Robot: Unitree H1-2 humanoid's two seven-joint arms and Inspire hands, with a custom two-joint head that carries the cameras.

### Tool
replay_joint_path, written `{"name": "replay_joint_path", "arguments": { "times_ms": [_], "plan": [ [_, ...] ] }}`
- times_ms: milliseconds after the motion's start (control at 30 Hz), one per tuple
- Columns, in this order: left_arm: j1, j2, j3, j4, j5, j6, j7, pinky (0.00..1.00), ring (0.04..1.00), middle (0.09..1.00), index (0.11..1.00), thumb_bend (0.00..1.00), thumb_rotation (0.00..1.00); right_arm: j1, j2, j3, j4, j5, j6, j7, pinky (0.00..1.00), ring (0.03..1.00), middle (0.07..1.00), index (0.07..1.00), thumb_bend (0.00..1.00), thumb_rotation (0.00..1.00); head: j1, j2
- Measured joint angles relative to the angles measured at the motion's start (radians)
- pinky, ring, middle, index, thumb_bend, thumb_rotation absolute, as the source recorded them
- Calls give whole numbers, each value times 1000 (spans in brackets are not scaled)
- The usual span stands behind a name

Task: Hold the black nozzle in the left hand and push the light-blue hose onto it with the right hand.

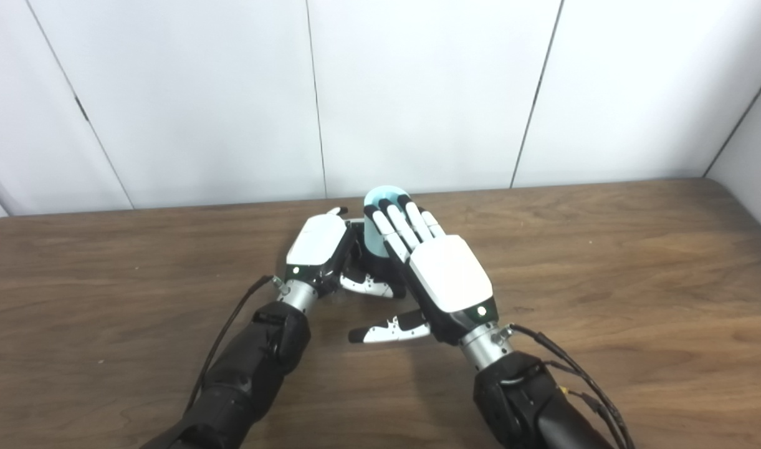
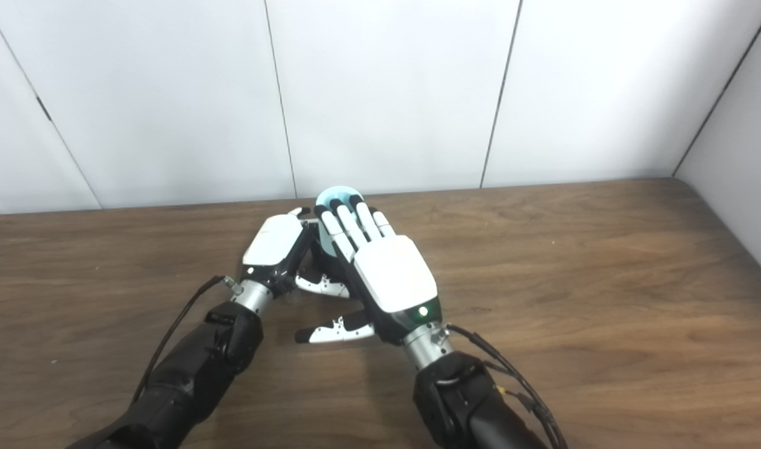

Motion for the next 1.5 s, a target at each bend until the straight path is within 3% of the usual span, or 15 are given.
{"name": "replay_joint_path", "arguments": {
  "times_ms": [300, 967, 1133, 1300, 1500],
  "plan": [
    [-3, -1, -3, 6, 0, 1, 3, 910, 469, 466, 511, 504, 0, -18, 2, -9, 1, 28, 0, 25, 1000, 1000, 1000, 1000, 843, 761, 6, -32],
    [-9, -3, -19, 10, 0, 11, 18, 900, 468, 456, 518, 503, 0, -16, 29, -55, -38, 77, 4, 91, 1000, 1000, 1000, 1000, 859, 806, 0, -54],
    [-15, -8, -21, 20, 0, 14, 24, 917, 468, 455, 520, 503, 0, -13, 36, -70, -44, 83, 3, 96, 1000, 1000, 1000, 1000, 842, 886, -6, -61],
    [-22, -12, -22, 34, 0, 15, 33, 899, 467, 439, 525, 501, 0, -10, 49, -92, -51, 96, 4, 110, 900, 1000, 1000, 1000, 882, 924, -6, -57],
    [-23, -13, -22, 35, 0, 16, 33, 920, 468, 435, 530, 501, 0, -11, 60, -133, -52, 136, 4, 125, 975, 1000, 1000, 1000, 926, 958, -9, -60]
  ]
}}
